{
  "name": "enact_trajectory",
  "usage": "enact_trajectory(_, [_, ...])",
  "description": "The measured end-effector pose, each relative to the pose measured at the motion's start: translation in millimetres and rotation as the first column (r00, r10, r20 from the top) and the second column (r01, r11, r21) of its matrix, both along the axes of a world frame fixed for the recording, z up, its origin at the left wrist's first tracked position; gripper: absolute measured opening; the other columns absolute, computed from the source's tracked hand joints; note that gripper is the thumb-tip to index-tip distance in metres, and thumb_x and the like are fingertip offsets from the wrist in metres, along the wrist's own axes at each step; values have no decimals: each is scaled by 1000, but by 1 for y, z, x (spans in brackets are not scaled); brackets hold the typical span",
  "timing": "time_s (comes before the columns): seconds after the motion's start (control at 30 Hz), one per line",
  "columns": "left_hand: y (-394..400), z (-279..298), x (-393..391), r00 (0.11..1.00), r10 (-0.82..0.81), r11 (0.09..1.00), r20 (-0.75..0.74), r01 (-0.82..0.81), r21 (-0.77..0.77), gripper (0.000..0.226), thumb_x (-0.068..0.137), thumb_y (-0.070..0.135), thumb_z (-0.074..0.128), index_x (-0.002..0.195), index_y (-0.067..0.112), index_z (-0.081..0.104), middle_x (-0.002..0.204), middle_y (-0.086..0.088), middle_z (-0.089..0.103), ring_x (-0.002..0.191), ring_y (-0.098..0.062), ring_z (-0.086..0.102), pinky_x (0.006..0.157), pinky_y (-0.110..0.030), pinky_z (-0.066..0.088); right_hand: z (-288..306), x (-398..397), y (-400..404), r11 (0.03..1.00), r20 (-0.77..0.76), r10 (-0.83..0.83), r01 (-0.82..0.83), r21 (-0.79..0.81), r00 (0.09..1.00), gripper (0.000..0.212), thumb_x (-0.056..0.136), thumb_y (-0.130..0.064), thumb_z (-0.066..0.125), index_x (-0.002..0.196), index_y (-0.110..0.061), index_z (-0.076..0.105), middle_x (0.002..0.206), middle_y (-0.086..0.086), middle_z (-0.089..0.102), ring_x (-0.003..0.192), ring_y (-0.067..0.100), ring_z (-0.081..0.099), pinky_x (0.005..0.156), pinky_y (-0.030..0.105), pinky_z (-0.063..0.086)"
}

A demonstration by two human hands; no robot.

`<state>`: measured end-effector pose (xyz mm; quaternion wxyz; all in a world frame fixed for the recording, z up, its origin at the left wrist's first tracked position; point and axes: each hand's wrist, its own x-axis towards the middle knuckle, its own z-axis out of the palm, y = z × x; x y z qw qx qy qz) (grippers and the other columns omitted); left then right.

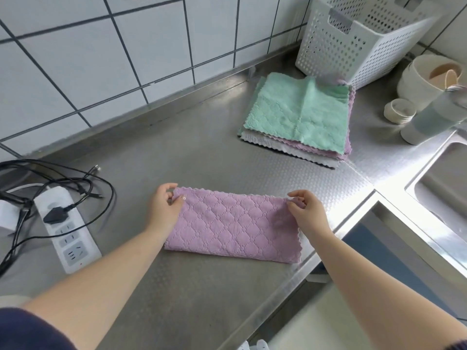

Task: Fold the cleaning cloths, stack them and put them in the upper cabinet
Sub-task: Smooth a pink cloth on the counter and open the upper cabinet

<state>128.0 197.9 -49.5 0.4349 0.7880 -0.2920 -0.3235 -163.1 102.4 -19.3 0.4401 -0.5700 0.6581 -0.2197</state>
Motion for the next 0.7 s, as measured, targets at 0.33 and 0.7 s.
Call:
enact_trajectory(0.33, [2,5,-7,963,-82,997,255,78,25,45,83,9,66,125,6,49,114,-10,55,98,-25,55,95,-40,44,-3,4,6,995,-177,28,-44,-87,984,26,90,-18,56,117,-17,59,117,1,55,90,11,55,76,23,42])
enact_trajectory(0.7, [13,-9,-80,337,-650,741,681,479,470,49,83,27,33,120,11,62,128,-3,60,122,-20,55,97,-45,44,-23,92,79,785,-615,404,-602,-146,677,48,78,-28,38,118,-22,63,128,6,61,121,25,56,89,60,47])
